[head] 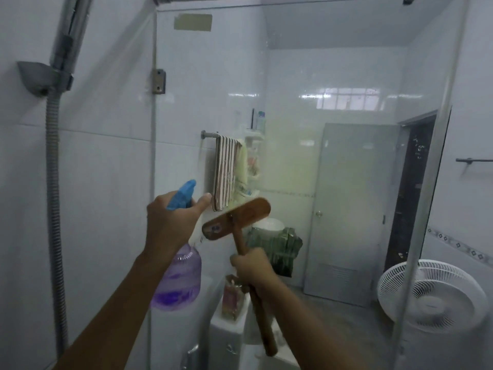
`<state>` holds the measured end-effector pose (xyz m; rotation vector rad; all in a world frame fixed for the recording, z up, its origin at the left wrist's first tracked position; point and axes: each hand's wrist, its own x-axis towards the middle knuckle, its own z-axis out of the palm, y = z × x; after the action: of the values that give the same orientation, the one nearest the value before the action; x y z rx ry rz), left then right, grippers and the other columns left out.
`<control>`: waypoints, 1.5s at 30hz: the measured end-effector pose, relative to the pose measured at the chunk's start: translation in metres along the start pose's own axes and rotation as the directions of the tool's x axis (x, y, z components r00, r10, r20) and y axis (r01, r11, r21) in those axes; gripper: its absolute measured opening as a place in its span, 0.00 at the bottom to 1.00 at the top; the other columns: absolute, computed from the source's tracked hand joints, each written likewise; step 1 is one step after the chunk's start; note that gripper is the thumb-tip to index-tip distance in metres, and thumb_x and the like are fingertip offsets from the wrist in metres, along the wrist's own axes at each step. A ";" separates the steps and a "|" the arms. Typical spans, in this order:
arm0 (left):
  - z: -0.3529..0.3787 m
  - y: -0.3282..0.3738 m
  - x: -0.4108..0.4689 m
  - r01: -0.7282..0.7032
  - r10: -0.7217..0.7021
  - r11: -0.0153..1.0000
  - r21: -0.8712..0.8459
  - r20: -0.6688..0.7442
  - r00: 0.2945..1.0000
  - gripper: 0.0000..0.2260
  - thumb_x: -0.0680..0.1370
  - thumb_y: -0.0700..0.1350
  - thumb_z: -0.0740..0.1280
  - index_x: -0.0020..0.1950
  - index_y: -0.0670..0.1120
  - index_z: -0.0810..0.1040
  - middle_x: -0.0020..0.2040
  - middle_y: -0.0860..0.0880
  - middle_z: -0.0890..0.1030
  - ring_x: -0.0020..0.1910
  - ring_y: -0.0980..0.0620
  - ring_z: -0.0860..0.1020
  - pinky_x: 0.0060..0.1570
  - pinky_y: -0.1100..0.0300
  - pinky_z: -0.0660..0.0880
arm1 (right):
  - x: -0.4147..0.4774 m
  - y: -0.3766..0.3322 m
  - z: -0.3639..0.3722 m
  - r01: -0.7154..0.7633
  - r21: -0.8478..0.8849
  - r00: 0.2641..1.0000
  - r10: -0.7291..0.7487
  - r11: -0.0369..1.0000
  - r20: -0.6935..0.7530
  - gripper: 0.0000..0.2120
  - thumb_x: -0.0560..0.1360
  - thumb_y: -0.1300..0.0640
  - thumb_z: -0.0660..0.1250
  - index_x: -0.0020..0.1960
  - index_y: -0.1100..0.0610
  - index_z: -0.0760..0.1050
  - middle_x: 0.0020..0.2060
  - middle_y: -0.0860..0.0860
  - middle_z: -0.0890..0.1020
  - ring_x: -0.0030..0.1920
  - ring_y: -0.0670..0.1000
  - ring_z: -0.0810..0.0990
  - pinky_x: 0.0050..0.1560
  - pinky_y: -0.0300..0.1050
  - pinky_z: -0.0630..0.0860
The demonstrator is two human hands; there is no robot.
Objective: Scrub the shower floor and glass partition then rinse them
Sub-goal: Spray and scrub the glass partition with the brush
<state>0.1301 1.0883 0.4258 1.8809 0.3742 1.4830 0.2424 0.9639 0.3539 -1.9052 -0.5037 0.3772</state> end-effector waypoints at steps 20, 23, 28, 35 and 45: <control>0.015 0.035 0.010 0.013 -0.011 0.999 -0.051 0.024 1.000 0.16 0.74 0.55 0.74 0.36 0.46 0.75 0.32 0.44 0.79 0.33 0.44 0.81 0.28 0.67 0.69 | 0.015 -0.138 -0.121 0.238 -0.412 0.921 -0.339 0.880 -0.192 0.08 0.75 0.59 0.64 0.48 0.64 0.73 0.37 0.56 0.79 0.28 0.52 0.77 0.24 0.39 0.74; 0.021 0.046 0.015 -0.010 0.013 0.996 -0.090 0.041 0.999 0.14 0.74 0.54 0.74 0.36 0.47 0.75 0.31 0.45 0.78 0.31 0.46 0.79 0.29 0.63 0.72 | -0.005 -0.221 -0.188 0.314 -0.298 0.848 -0.407 0.902 -0.339 0.05 0.74 0.61 0.62 0.47 0.63 0.73 0.33 0.53 0.75 0.25 0.49 0.71 0.24 0.37 0.70; 0.031 0.060 0.019 -0.014 0.023 0.992 -0.129 0.072 0.997 0.18 0.73 0.54 0.75 0.36 0.40 0.76 0.30 0.41 0.77 0.29 0.49 0.75 0.32 0.56 0.75 | -0.022 -0.227 -0.233 0.297 -0.167 0.874 -0.338 0.940 -0.349 0.02 0.74 0.65 0.60 0.46 0.60 0.71 0.27 0.50 0.69 0.21 0.46 0.65 0.22 0.36 0.65; 0.035 0.057 0.015 0.060 -0.051 0.996 -0.065 0.131 0.990 0.18 0.71 0.57 0.75 0.36 0.42 0.78 0.32 0.42 0.80 0.29 0.50 0.77 0.32 0.55 0.75 | -0.020 -0.123 -0.189 0.085 -0.598 0.988 -0.146 0.797 -0.054 0.19 0.74 0.47 0.74 0.49 0.64 0.77 0.33 0.53 0.78 0.26 0.49 0.73 0.27 0.40 0.74; 0.028 0.038 0.014 0.091 -0.079 0.993 -0.078 0.145 0.986 0.13 0.72 0.54 0.76 0.38 0.46 0.78 0.32 0.47 0.81 0.29 0.54 0.79 0.29 0.64 0.75 | -0.025 -0.190 -0.201 0.345 -0.613 0.765 -0.591 0.711 -0.255 0.29 0.81 0.35 0.54 0.46 0.61 0.75 0.34 0.55 0.77 0.30 0.52 0.77 0.28 0.43 0.78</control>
<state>0.1528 1.0605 0.4588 1.8670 0.3162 1.2809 0.2854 0.8554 0.6059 -2.1964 -0.8371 -0.6078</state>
